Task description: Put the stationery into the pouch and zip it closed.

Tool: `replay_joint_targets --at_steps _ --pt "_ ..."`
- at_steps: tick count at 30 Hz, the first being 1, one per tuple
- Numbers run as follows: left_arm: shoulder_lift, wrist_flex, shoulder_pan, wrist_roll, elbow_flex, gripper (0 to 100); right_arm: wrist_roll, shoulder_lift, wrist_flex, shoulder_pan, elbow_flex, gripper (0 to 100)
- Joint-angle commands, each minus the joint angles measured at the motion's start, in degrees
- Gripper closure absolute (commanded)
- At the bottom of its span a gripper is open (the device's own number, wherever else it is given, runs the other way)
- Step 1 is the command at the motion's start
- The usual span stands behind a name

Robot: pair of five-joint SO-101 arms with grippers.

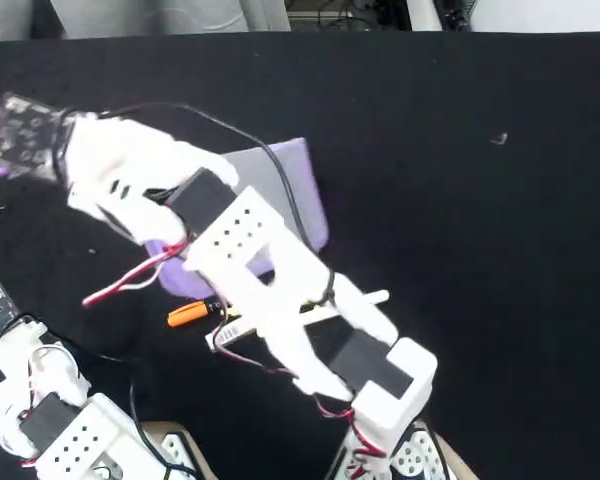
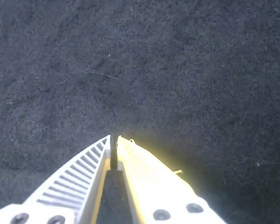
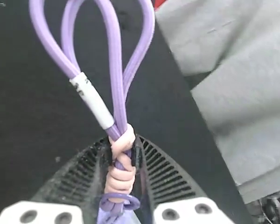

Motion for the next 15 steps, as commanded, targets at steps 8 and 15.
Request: replay_joint_targets --at_steps 8,15 --pt "-0.26 0.26 0.4 -0.26 1.54 97 -2.46 -1.27 30.95 -4.22 -17.98 98.8" --pt "-0.26 0.26 0.4 -0.26 1.54 97 -8.0 -2.95 45.54 -1.76 -27.82 98.8"
